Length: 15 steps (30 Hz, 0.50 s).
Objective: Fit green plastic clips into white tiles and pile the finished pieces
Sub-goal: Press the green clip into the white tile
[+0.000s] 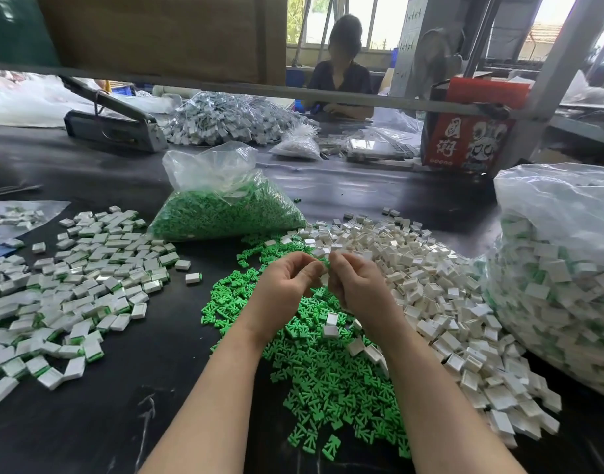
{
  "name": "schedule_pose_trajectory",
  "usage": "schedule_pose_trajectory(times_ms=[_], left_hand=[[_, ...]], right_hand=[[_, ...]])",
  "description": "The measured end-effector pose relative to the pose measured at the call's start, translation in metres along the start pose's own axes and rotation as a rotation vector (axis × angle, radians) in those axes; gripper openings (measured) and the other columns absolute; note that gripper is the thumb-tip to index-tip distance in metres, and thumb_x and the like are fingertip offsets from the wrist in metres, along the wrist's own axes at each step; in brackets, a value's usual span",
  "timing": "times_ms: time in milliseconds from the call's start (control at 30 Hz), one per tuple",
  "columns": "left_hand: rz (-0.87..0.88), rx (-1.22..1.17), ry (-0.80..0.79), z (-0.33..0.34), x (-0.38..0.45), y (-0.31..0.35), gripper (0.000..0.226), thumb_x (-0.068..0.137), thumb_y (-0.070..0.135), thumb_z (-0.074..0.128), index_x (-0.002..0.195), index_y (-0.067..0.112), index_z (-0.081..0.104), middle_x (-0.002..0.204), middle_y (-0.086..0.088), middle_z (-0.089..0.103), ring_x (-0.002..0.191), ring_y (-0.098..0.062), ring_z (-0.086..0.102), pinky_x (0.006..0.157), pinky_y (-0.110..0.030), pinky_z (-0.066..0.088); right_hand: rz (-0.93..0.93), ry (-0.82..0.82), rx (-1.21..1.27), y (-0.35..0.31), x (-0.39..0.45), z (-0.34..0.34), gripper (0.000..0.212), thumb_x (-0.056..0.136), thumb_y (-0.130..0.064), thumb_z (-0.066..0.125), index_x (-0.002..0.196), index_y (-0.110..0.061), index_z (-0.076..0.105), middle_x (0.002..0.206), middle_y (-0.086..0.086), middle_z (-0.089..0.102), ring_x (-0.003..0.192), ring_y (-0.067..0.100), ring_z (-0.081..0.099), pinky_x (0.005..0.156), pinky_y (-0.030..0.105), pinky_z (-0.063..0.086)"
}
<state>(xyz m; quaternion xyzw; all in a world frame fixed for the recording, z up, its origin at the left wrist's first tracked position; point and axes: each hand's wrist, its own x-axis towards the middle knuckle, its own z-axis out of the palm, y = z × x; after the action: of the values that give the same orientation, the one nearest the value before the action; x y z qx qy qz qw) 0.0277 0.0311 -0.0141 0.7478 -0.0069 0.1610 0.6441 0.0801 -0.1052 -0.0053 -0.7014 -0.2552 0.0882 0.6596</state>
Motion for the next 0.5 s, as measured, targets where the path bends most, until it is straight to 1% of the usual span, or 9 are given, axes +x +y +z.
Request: schedule_pose_trajectory(times_ms=[100, 200, 233, 300, 333, 367, 433, 500], left_hand=[[-0.072, -0.071, -0.026, 0.0030, -0.0002, -0.0011, 0.029, 0.104, 0.024, 0.045, 0.083, 0.015, 0.062, 0.068, 0.005, 0.057, 0.059, -0.003, 0.048, 0.055, -0.012, 0.040], [-0.118, -0.083, -0.088, 0.0062, -0.0012, -0.0033, 0.031, 0.106, 0.025, 0.040, 0.085, 0.014, 0.059, 0.065, 0.010, 0.052, 0.058, -0.003, 0.046, 0.055, -0.014, 0.039], [-0.120, -0.090, -0.096, 0.0067, -0.0015, -0.0034, 0.030, 0.106, 0.024, 0.039, 0.083, 0.014, 0.057, 0.064, 0.011, 0.051, 0.057, -0.002, 0.045, 0.055, -0.013, 0.039], [-0.119, -0.101, -0.096, 0.0069, -0.0014, -0.0029, 0.030, 0.106, 0.022, 0.039, 0.081, 0.015, 0.056, 0.063, 0.013, 0.049, 0.057, -0.001, 0.044, 0.055, -0.011, 0.039], [-0.121, -0.096, -0.093, 0.0065, -0.0013, -0.0031, 0.029, 0.106, 0.022, 0.039, 0.084, 0.012, 0.057, 0.065, 0.011, 0.047, 0.059, -0.002, 0.044, 0.056, -0.011, 0.039], [-0.122, -0.077, -0.091, 0.0062, -0.0011, -0.0032, 0.029, 0.106, 0.022, 0.039, 0.089, 0.008, 0.057, 0.067, 0.009, 0.046, 0.062, -0.005, 0.043, 0.058, -0.013, 0.039], [-0.112, -0.017, -0.091, 0.0052, -0.0007, -0.0043, 0.030, 0.107, 0.023, 0.037, 0.095, 0.003, 0.056, 0.070, 0.005, 0.043, 0.066, -0.009, 0.040, 0.060, -0.018, 0.037], [-0.097, 0.021, -0.098, 0.0049, -0.0009, -0.0043, 0.030, 0.107, 0.023, 0.037, 0.094, 0.003, 0.054, 0.070, 0.005, 0.041, 0.065, -0.010, 0.038, 0.060, -0.020, 0.035]], right_hand=[[-0.023, 0.023, -0.013, 0.0022, 0.0007, 0.0015, 0.036, 0.104, -0.019, 0.043, 0.068, -0.013, 0.050, 0.050, -0.010, 0.041, 0.041, 0.002, 0.032, 0.040, 0.015, 0.028], [-0.031, 0.018, -0.022, 0.0030, 0.0011, 0.0010, 0.036, 0.104, -0.019, 0.043, 0.069, -0.012, 0.048, 0.048, -0.011, 0.039, 0.041, 0.001, 0.032, 0.042, 0.015, 0.029], [-0.032, 0.011, -0.040, 0.0034, 0.0014, 0.0010, 0.037, 0.104, -0.020, 0.042, 0.068, -0.013, 0.047, 0.050, -0.010, 0.039, 0.043, 0.003, 0.033, 0.044, 0.019, 0.030], [-0.042, 0.004, -0.146, 0.0045, 0.0020, 0.0015, 0.039, 0.104, -0.024, 0.042, 0.067, -0.015, 0.046, 0.055, -0.005, 0.039, 0.050, 0.012, 0.034, 0.050, 0.033, 0.030], [-0.053, 0.006, -0.227, 0.0051, 0.0022, 0.0018, 0.040, 0.104, -0.026, 0.041, 0.066, -0.017, 0.046, 0.056, -0.003, 0.039, 0.054, 0.016, 0.035, 0.053, 0.040, 0.031], [-0.068, 0.009, -0.310, 0.0055, 0.0022, 0.0020, 0.040, 0.104, -0.027, 0.041, 0.065, -0.018, 0.045, 0.057, -0.003, 0.041, 0.055, 0.017, 0.037, 0.055, 0.044, 0.033], [-0.100, 0.017, -0.419, 0.0061, 0.0020, 0.0021, 0.040, 0.104, -0.029, 0.040, 0.065, -0.020, 0.044, 0.057, -0.005, 0.043, 0.055, 0.014, 0.038, 0.057, 0.042, 0.035], [-0.115, 0.017, -0.452, 0.0068, 0.0019, 0.0021, 0.041, 0.105, -0.030, 0.039, 0.065, -0.020, 0.043, 0.057, -0.007, 0.043, 0.053, 0.012, 0.038, 0.057, 0.038, 0.034]])
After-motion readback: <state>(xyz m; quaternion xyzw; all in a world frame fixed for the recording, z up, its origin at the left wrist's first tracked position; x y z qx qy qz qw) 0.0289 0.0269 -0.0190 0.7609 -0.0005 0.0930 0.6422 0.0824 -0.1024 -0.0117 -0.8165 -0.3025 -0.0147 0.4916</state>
